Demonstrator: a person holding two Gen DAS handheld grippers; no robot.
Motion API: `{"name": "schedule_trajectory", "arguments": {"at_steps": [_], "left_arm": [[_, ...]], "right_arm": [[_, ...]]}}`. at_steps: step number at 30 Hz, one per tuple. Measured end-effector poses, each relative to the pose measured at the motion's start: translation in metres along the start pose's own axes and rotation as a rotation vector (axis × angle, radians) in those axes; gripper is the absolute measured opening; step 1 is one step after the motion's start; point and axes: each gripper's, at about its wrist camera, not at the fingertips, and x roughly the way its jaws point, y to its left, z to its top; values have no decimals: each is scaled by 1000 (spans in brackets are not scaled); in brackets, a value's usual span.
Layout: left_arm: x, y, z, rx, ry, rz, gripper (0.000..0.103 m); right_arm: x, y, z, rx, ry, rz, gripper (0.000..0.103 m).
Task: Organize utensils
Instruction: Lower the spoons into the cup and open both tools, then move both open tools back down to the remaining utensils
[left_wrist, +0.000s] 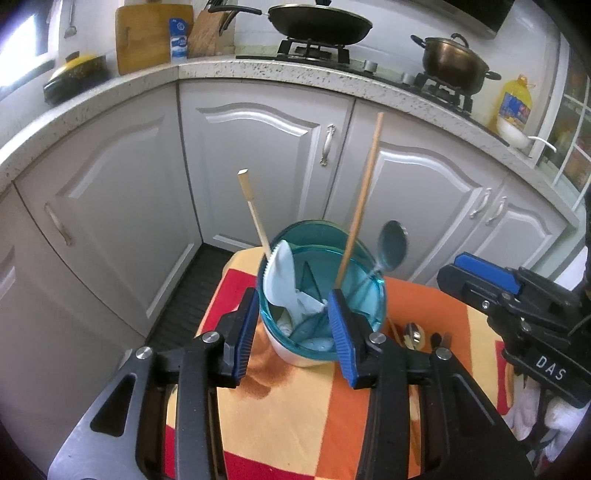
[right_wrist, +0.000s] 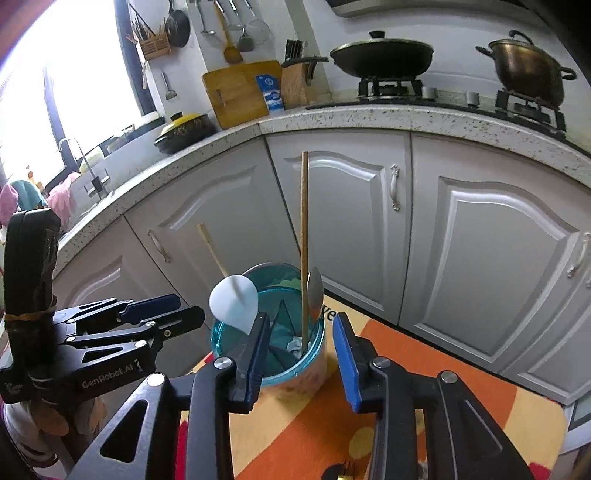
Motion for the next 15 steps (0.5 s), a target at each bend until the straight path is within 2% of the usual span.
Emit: {"name": "schedule_trajectory", "arguments": {"at_steps": [2, 10, 15], "left_arm": [[-6, -6, -3, 7, -5, -9, 38], [-25, -42, -16, 57, -4, -75, 38], [-32, -67, -25, 93, 3, -110, 38]], "right_arm": [[-11, 1, -6, 15, -11, -18, 40], [-54, -1, -33, 27, -19, -119, 40], [-84, -15, -48, 94, -42, -170, 40]]}}
